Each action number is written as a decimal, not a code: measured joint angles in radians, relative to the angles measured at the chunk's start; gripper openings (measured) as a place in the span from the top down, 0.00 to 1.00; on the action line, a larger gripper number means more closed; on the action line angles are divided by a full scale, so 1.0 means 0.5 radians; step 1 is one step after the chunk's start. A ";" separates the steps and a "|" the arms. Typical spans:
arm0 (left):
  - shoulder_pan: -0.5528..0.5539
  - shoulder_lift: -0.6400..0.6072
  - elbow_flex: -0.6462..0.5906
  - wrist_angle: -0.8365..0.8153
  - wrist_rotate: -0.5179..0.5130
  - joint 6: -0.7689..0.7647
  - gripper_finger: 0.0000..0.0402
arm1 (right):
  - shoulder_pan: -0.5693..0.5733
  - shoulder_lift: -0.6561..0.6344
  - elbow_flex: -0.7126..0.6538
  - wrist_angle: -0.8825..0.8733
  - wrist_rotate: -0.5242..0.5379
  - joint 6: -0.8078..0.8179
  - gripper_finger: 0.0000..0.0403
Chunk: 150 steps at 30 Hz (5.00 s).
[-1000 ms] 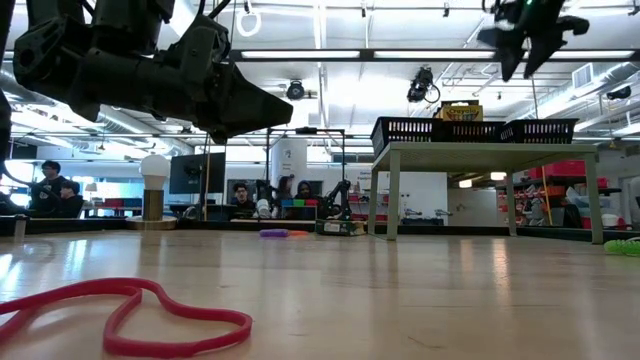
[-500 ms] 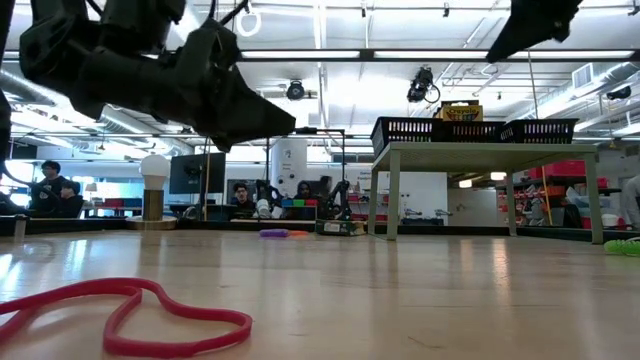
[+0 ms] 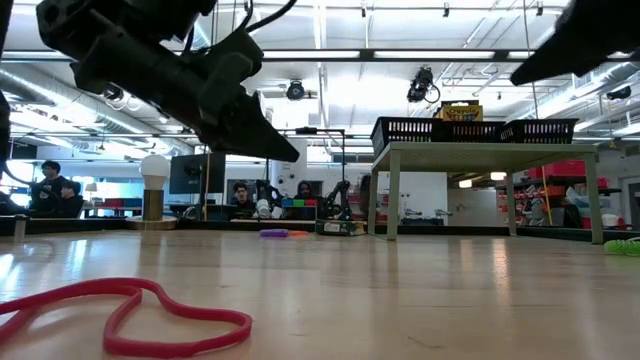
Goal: Pick & Place Office Desk Supplies
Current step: Put the green spring keychain into the left black basket on the shelf, then put the red rubber band into the right black basket on the shelf
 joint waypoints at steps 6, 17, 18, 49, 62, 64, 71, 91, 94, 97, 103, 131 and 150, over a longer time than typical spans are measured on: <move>0.004 0.024 0.002 -0.027 -0.034 -0.059 0.98 | 0.134 0.170 -0.071 0.124 -0.095 0.163 0.98; 0.007 0.131 0.001 -0.017 -0.002 -0.061 0.96 | 0.107 0.182 -0.089 -0.886 -0.401 1.610 0.80; 0.007 0.131 0.001 -0.014 -0.002 -0.061 0.96 | 0.107 0.182 -0.113 -0.929 -0.442 1.698 0.77; 0.024 0.131 0.000 -0.015 -0.381 0.018 0.97 | 0.013 0.182 -0.483 -0.512 -0.713 1.388 0.95; 0.110 0.131 0.000 -0.014 -0.140 0.058 0.98 | -0.247 0.182 0.422 -0.865 -0.336 0.510 0.92; 0.095 0.131 0.000 -0.009 -0.061 0.078 0.98 | -0.398 0.182 0.554 -0.872 -0.277 0.304 0.92; 0.026 0.131 0.000 0.058 0.058 0.139 0.98 | -1.077 0.182 0.924 -0.786 -0.102 -0.365 0.92; 0.030 0.130 -0.002 0.074 0.114 0.134 0.98 | -2.129 0.445 0.952 -0.246 -0.630 -1.045 0.86; 0.030 0.130 -0.002 0.075 0.149 0.113 0.98 | -2.128 0.445 0.952 -0.235 -0.631 -1.045 0.76; 0.030 0.130 -0.002 0.075 0.158 0.082 0.98 | -2.128 0.445 0.952 -0.232 -0.630 -1.045 0.65; 0.025 0.130 -0.002 0.075 0.158 0.069 0.98 | -2.088 0.405 0.950 -0.282 -0.629 -1.052 0.54; -0.863 -0.005 0.336 -0.714 0.333 -0.772 0.90 | -0.227 0.077 -0.276 1.016 -0.105 -0.660 0.98; -0.867 0.855 1.469 -1.976 0.306 -1.028 0.70 | -0.057 0.077 -0.386 1.102 0.056 -0.519 0.99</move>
